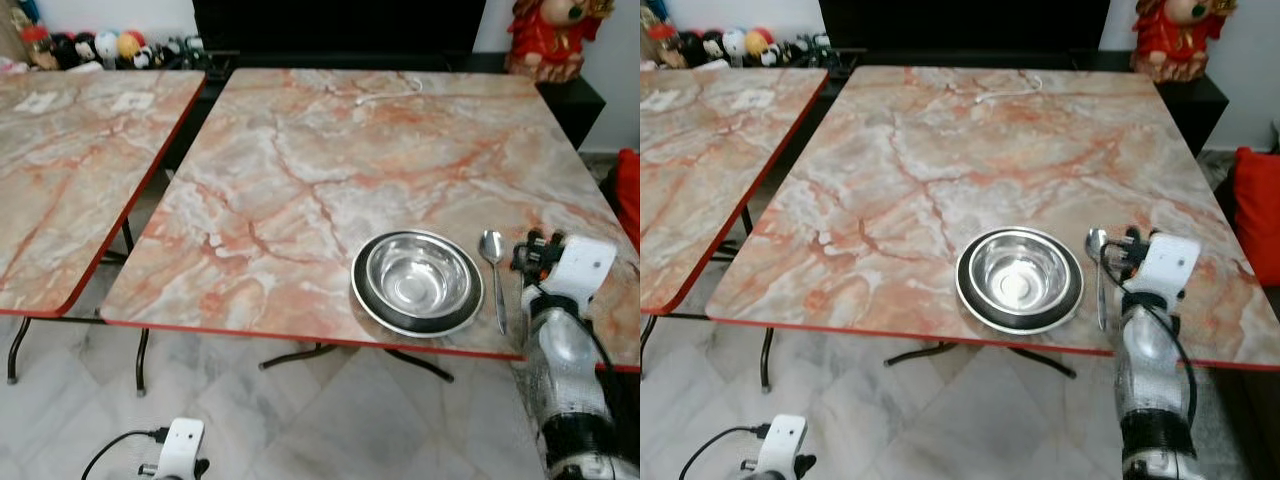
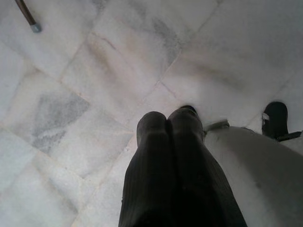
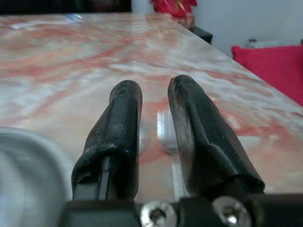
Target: Setting the table
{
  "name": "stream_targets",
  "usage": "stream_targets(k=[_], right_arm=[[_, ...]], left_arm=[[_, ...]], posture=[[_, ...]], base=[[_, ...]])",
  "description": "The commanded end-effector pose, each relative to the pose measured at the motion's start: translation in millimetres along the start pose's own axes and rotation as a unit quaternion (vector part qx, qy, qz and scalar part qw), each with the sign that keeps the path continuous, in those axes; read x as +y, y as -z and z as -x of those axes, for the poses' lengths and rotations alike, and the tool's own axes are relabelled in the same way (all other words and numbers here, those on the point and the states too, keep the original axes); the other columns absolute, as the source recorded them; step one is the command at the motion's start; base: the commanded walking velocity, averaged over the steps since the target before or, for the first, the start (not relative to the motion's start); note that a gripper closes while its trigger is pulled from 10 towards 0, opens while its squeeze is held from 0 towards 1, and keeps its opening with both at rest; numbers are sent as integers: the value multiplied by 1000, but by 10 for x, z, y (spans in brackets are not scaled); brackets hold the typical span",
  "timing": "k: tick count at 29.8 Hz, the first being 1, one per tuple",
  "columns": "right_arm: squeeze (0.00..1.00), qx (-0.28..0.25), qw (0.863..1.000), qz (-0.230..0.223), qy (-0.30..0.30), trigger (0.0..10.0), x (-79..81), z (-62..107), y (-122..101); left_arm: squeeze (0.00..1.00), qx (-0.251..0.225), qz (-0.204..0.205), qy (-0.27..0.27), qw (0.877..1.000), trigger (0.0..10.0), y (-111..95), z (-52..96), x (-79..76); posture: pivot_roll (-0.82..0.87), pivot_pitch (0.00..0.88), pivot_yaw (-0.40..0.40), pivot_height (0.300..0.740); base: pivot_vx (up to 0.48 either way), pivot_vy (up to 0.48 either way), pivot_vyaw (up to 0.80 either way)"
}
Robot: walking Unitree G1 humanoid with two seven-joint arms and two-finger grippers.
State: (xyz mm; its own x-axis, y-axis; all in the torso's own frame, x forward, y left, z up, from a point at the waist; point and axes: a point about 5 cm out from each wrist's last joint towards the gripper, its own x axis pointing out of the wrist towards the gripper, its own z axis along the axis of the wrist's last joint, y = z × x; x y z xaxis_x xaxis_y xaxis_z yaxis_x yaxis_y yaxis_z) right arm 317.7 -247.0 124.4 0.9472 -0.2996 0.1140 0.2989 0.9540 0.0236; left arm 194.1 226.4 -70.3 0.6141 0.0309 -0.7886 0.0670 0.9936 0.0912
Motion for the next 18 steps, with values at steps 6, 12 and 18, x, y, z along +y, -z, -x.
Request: stream_targets(k=[6, 12, 18], right_arm=[[0, -36, 998, -15, -39, 10000, 251, 64, -268], [0, -37, 998, -16, -55, 10000, 364, 50, -315], [0, -24, 996, -15, -89, 10000, 520, 106, -319]], left_arm=[[0, 16, 1, -2, 1000, 10000, 84, 18, 23], [0, 17, 1, -4, 1000, 10000, 80, 17, 28], [0, 15, 4, -5, 1000, 10000, 72, 15, 26]], posture=[[55, 90, 4, 740], [60, 94, 4, 740], [61, 99, -2, 740]], base=[[0, 480, 0], [0, 480, 0], [0, 480, 0]])
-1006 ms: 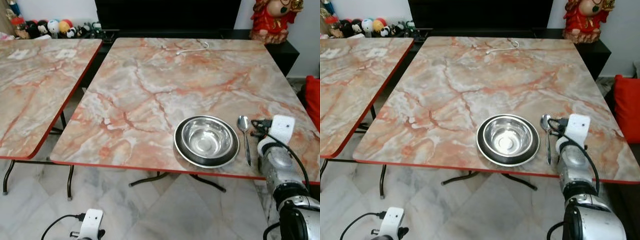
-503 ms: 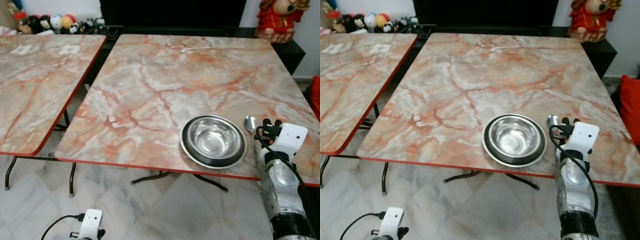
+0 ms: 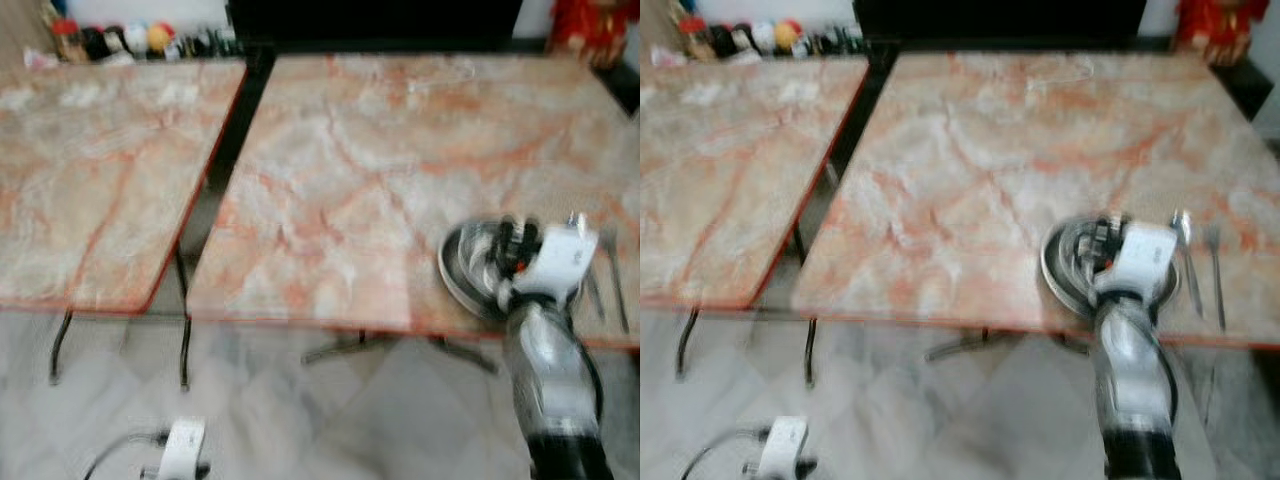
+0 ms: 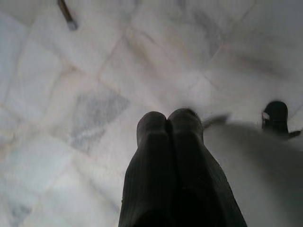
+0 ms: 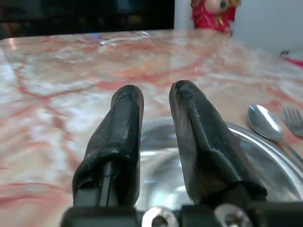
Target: Setting the table
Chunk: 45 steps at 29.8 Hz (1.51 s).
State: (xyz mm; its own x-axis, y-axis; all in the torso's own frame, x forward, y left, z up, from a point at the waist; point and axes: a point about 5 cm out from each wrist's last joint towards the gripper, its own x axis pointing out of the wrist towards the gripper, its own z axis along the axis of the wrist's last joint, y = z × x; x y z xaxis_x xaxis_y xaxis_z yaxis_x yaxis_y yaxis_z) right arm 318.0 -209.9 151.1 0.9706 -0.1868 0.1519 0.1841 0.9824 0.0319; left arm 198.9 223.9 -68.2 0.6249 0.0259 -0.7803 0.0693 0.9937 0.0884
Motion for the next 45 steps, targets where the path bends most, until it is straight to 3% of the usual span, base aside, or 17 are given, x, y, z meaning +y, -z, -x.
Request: stream_targets(k=[1, 5, 45], right_arm=[[0, -9, 999, -1, -37, 10000, 181, 9, -56], [0, -15, 999, 0, -43, 10000, 219, 5, -87], [0, 18, 998, -31, -56, 10000, 447, 47, -5]], left_arm=[[0, 22, 5, -7, 1000, 10000, 124, 30, 44], [0, 22, 5, -6, 1000, 10000, 122, 29, 42], [0, 25, 1, -2, 1000, 10000, 172, 37, 12]], posture=[[59, 98, -2, 740], [51, 103, 0, 740], [66, 25, -9, 740]], base=[[0, 480, 494], [0, 480, 723], [0, 480, 0]])
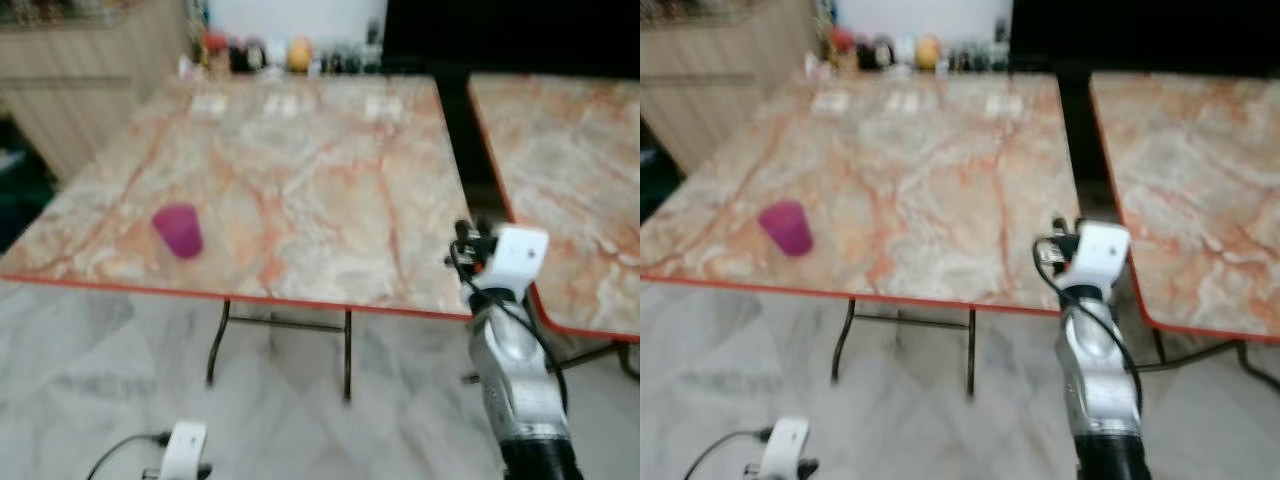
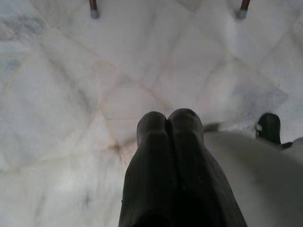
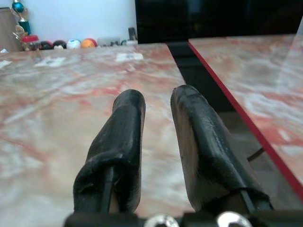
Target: Setting the table
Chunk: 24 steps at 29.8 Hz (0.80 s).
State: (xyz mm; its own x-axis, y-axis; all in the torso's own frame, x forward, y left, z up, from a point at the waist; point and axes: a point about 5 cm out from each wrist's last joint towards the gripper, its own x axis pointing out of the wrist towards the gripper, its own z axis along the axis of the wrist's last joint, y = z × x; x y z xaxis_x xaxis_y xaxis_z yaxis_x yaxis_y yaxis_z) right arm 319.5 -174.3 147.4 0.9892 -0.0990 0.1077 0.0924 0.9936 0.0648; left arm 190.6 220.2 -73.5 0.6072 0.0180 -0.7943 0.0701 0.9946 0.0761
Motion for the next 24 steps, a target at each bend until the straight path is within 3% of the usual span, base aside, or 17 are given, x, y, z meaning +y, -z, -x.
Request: stream_targets(k=[1, 20, 24], right_arm=[[0, -7, 1000, -8, -13, 10000, 96, -17, -41], [0, -9, 1000, -4, -11, 10000, 83, -88, -73], [0, -10, 1000, -5, -11, 10000, 83, -92, -72]], left_arm=[[0, 14, -2, -8, 1000, 10000, 79, 24, 59], [0, 9, 6, -14, 1000, 10000, 44, 17, 69], [0, 8, 3, -16, 1000, 10000, 39, 17, 73]], posture=[[66, 25, -9, 740], [74, 68, -14, 740], [77, 75, -13, 740]], base=[[0, 480, 0], [0, 480, 0], [0, 85, 0]])
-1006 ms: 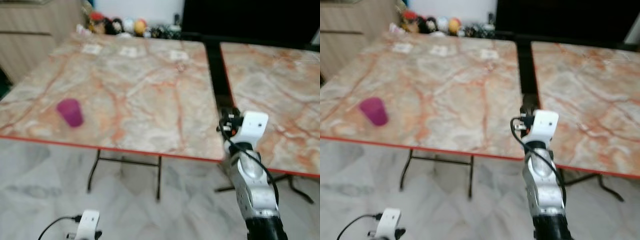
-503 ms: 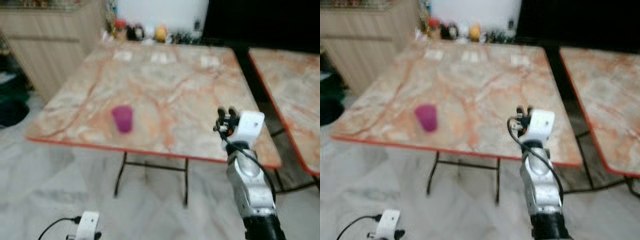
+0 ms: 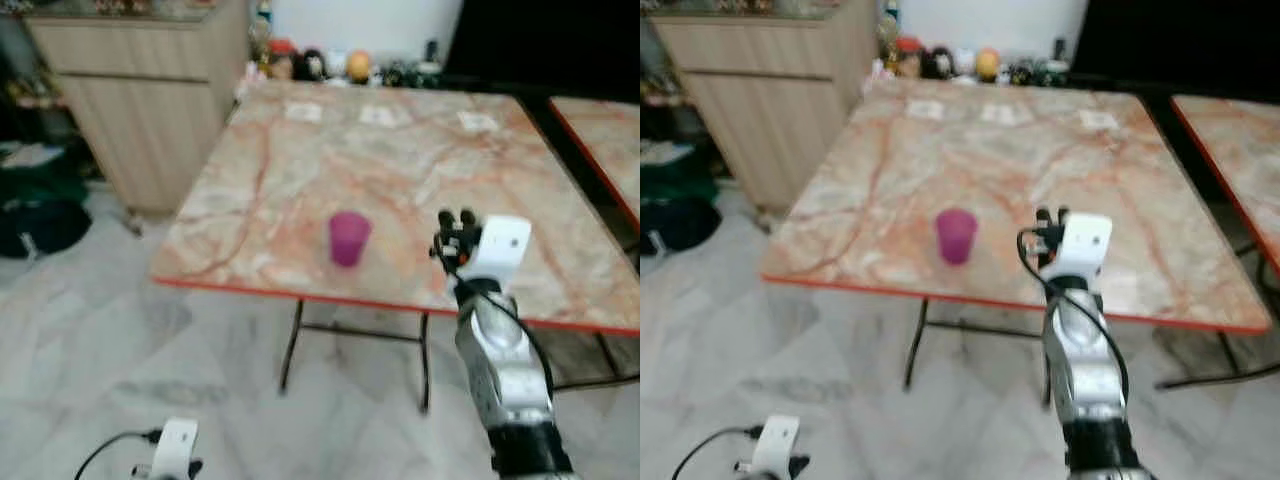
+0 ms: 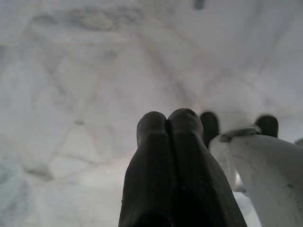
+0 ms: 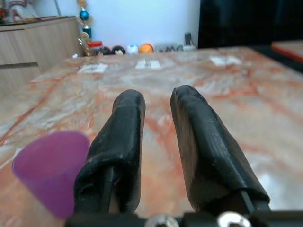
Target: Setting the table
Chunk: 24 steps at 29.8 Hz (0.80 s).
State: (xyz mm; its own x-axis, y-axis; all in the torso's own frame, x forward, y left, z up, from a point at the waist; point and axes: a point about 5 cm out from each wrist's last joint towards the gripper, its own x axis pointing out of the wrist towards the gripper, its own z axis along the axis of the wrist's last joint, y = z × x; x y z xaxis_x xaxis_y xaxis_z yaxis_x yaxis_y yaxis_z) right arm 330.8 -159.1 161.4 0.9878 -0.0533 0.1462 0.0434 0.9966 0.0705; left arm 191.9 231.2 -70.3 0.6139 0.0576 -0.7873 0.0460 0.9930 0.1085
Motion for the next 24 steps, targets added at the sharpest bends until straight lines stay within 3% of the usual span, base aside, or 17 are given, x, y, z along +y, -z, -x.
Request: stream_targets(k=[1, 13, 24], right_arm=[[0, 9, 1000, 1, 13, 10000, -85, 26, 47], [0, 12, 1000, 1, 13, 10000, -90, 22, 61], [0, 14, 1000, -2, 13, 10000, -82, 23, 74]], left_arm=[[0, 11, 3, 4, 1000, 10000, 57, 3, -40], [0, 6, 9, 4, 1000, 10000, 50, 3, -40], [0, 8, 5, 6, 1000, 10000, 49, 4, -34]], posture=[[77, 75, -13, 740], [80, 77, -14, 740], [80, 80, -9, 740]], base=[[0, 0, 0], [0, 0, 0], [309, 0, 0]])
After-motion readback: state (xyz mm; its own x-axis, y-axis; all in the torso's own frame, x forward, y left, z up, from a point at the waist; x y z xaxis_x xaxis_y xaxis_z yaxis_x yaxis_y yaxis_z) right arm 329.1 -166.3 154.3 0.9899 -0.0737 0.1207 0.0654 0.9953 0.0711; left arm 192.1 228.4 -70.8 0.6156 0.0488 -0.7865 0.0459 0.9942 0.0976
